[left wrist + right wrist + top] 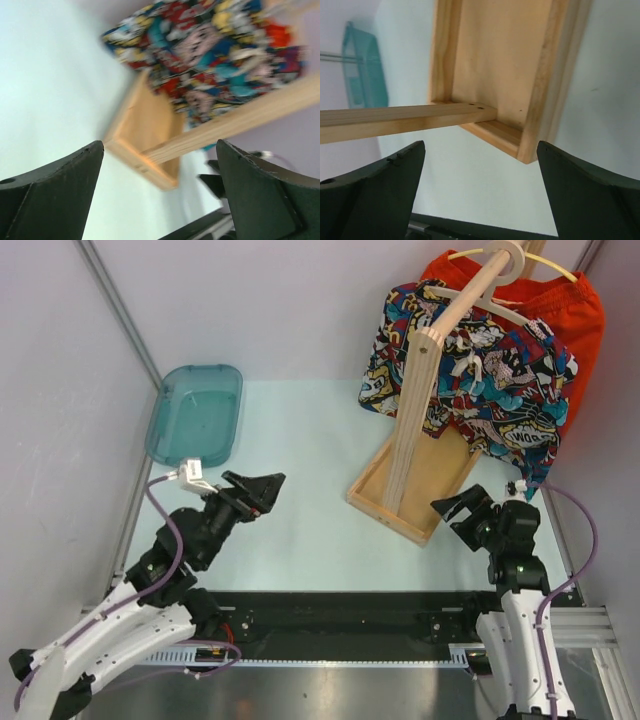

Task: Remove the shorts from the hanger

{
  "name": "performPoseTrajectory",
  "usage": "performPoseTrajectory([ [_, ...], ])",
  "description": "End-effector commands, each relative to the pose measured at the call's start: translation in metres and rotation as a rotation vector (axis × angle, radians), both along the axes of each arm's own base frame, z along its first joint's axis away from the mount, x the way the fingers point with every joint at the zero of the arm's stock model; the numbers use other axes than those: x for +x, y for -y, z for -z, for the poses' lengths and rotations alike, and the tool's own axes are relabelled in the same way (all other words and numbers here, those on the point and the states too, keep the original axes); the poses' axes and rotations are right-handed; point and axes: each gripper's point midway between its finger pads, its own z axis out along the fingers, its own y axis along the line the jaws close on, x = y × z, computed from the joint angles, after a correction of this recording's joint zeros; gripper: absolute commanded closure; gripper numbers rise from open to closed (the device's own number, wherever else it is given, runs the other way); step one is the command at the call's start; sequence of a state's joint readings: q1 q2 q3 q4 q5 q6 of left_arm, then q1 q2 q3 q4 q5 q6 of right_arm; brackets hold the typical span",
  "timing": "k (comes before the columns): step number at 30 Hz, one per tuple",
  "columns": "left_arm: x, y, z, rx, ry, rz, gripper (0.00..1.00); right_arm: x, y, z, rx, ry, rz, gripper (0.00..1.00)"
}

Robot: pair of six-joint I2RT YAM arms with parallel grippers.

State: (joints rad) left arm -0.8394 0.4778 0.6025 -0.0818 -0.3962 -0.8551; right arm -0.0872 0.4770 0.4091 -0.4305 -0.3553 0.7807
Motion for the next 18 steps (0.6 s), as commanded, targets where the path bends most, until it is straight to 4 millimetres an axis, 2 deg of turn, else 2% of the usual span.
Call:
performPoseTrajectory([
  [1, 0.000, -0.042, 0.076, 0.291, -0.313, -0.190, 0.00, -0.017, 0.019, 0.009, -0.158, -0.139, 0.009, 0.00],
  [3, -0.003, -0.051, 0.078, 0.310, -0.319, -0.216, 0.00, -0.016, 0.017, -0.002, -0.165, -0.113, -0.007, 0.00],
  [6, -0.008, -0.050, 0.064, 0.301, -0.225, -0.158, 0.00, -0.016, 0.018, -0.016, -0.170, -0.081, -0.005, 0.00],
  [7, -0.014, -0.052, 0.053, 0.280, -0.181, -0.135, 0.00, -0.014, 0.018, -0.027, -0.172, -0.054, -0.003, 0.00],
  [8, -0.021, -0.045, 0.049, 0.278, -0.153, -0.069, 0.00, -0.014, 0.018, -0.031, -0.176, -0.046, 0.001, 0.00],
  [9, -0.025, -0.046, 0.042, 0.290, -0.111, -0.041, 0.00, -0.015, 0.021, -0.035, -0.188, -0.038, 0.009, 0.00],
  [10, -0.031, -0.044, 0.038, 0.290, -0.085, -0.006, 0.00, -0.014, 0.022, -0.048, -0.198, -0.010, 0.012, 0.00],
  [11, -0.043, -0.043, 0.030, 0.269, -0.047, 0.049, 0.00, -0.014, 0.022, -0.053, -0.206, -0.002, 0.013, 0.00],
  [12, -0.049, -0.046, 0.027, 0.271, -0.027, 0.069, 0.00, -0.014, 0.024, -0.059, -0.221, 0.011, 0.012, 0.00],
  [13, -0.060, -0.048, 0.017, 0.252, 0.032, 0.103, 0.00, -0.013, 0.026, -0.077, -0.244, 0.054, 0.014, 0.00],
  [14, -0.071, -0.049, 0.007, 0.239, 0.094, 0.147, 0.00, -0.012, 0.028, -0.080, -0.257, 0.057, 0.021, 0.00],
  [18, -0.094, -0.058, -0.015, 0.205, 0.173, 0.203, 0.00, -0.005, 0.034, -0.100, -0.273, 0.086, 0.057, 0.00],
])
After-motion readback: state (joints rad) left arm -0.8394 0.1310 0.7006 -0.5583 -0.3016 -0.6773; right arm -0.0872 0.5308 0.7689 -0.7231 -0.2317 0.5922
